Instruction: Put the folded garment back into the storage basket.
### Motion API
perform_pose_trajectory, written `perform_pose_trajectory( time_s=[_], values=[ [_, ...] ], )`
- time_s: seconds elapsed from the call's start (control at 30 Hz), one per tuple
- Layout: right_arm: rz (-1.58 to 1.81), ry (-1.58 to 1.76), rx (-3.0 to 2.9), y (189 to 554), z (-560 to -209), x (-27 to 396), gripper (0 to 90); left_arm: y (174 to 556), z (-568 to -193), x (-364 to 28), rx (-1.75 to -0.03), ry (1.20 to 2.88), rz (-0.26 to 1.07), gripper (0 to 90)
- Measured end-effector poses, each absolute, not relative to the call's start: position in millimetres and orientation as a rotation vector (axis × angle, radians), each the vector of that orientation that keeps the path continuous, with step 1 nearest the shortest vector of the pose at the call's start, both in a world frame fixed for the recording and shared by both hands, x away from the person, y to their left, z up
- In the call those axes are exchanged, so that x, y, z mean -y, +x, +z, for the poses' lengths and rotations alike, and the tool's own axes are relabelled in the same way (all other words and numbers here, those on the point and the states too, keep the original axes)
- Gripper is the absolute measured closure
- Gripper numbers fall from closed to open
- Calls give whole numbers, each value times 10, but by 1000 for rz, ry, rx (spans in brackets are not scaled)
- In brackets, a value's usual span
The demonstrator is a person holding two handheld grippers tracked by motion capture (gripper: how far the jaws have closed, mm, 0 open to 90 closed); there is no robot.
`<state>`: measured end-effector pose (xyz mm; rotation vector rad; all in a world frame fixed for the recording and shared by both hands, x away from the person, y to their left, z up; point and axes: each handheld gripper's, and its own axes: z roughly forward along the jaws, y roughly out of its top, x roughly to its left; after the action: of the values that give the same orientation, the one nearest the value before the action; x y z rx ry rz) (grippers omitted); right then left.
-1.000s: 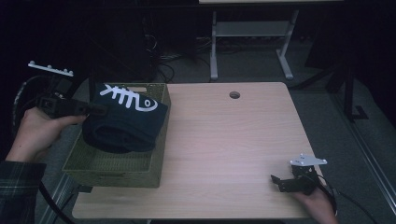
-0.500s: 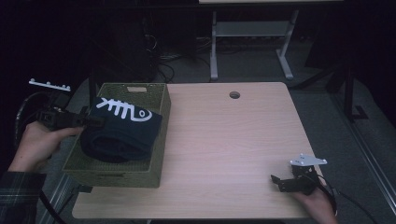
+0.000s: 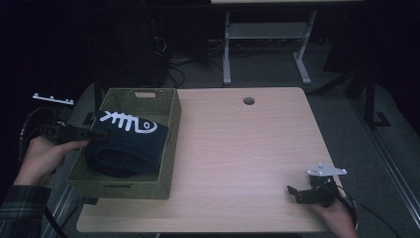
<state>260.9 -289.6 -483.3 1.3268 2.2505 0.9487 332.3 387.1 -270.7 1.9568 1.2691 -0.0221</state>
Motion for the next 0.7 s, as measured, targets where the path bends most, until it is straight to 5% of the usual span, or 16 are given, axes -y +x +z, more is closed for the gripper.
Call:
perform_pose_trajectory(
  time_s=[0.7],
  values=[
    [948,1327,-2251,2608,-4833,2895,29,3526,-3095,-3848,-1337,2010,-80,746]
  ],
)
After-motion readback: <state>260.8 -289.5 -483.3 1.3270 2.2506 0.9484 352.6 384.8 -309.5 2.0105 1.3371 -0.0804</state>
